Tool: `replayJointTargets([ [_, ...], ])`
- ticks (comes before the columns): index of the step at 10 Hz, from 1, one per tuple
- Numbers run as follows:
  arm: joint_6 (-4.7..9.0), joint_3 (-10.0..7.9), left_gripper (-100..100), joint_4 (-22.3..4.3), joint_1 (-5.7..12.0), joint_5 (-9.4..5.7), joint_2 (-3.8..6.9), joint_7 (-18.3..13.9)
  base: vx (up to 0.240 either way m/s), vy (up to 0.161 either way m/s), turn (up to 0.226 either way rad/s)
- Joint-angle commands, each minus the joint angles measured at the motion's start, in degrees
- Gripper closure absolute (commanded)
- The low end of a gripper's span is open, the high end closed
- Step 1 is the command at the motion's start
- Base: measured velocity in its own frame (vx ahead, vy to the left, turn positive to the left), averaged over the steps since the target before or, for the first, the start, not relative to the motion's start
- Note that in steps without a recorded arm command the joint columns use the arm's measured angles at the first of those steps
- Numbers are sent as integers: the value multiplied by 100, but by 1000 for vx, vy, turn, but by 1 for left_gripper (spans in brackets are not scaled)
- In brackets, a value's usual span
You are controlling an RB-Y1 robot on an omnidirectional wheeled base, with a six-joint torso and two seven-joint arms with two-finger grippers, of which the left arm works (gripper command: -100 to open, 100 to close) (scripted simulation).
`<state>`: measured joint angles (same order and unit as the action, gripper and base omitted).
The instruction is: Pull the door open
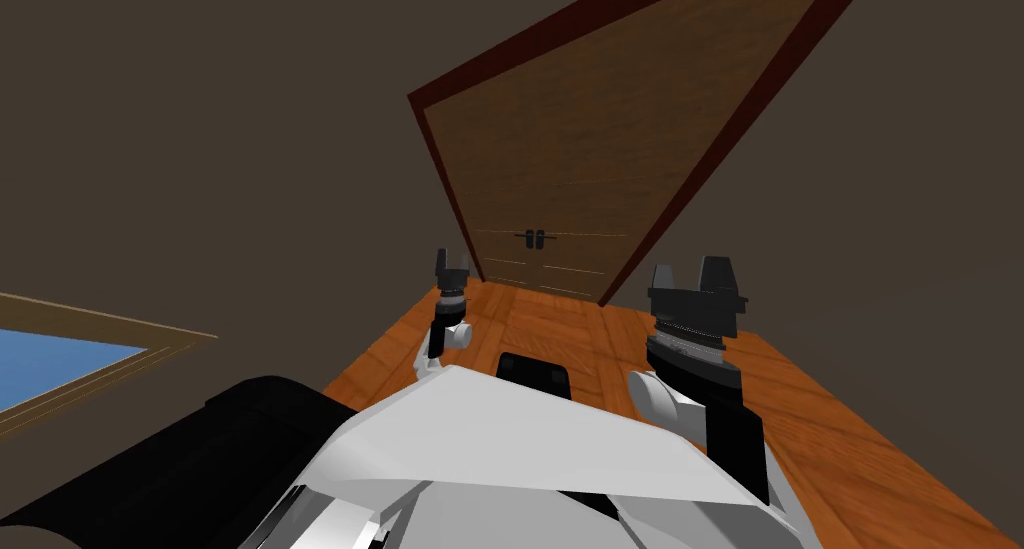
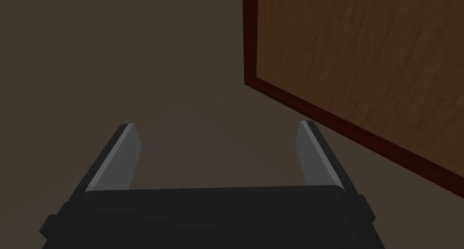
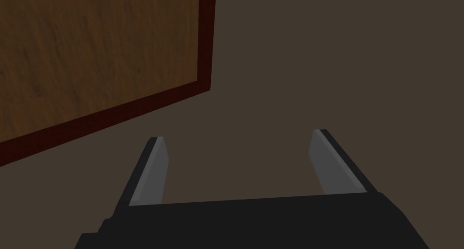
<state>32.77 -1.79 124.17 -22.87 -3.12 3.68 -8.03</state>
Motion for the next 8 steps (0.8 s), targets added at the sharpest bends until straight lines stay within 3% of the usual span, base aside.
replayJointTargets([
  [1, -40, -23, -100, -213, 86, -11, 61, -16, 78, -20, -65],
  [8, -249, -113, -100, -1115, 441, -59, 324, -92, 100, -22, -67],
])
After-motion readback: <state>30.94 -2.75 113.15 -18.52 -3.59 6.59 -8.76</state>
